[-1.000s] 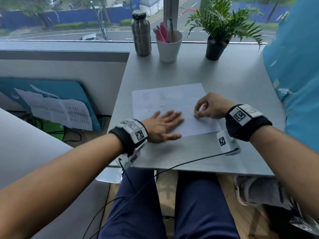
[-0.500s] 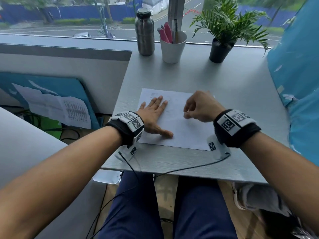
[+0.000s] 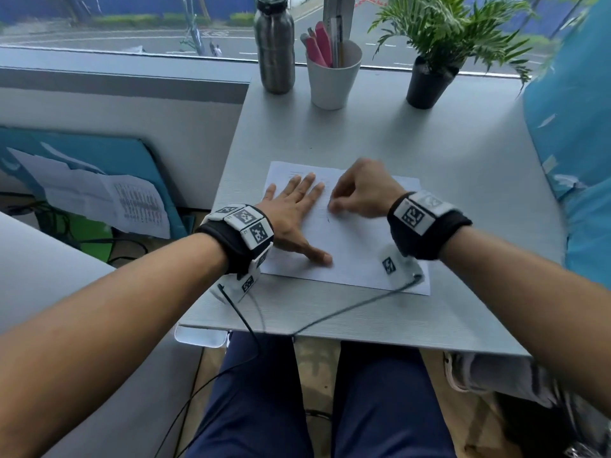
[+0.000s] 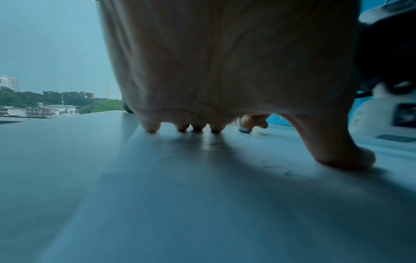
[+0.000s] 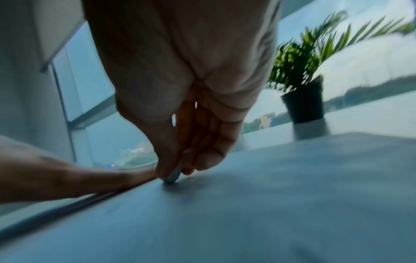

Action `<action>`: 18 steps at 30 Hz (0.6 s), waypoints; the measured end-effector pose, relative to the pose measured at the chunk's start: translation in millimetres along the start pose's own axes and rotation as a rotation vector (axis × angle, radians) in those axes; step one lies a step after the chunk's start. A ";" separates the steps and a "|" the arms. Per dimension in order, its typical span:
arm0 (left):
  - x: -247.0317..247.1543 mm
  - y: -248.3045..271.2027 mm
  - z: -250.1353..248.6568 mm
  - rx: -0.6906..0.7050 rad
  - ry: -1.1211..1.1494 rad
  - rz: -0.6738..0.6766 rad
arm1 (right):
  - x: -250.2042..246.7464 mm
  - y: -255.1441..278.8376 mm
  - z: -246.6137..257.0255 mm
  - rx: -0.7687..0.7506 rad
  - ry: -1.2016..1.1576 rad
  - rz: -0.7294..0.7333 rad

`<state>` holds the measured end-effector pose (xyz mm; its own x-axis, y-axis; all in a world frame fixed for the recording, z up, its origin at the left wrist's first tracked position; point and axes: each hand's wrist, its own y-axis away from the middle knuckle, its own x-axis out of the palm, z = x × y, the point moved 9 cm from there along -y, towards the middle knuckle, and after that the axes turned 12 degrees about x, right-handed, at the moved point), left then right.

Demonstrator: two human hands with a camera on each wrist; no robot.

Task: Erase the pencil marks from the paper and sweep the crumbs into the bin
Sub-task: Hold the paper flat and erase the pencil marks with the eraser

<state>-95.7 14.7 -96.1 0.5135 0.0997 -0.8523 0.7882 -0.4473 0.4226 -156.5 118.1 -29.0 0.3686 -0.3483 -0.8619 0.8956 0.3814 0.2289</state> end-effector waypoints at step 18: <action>-1.1 2.7 -3.9 0.002 -0.005 0.010 | 32.7 40.9 27.9 -0.146 0.090 0.174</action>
<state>-92.8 16.9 -92.8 0.5199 0.0902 -0.8494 0.7821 -0.4503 0.4308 -100.9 98.4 -35.2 0.4848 -0.1911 -0.8535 0.7727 0.5507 0.3156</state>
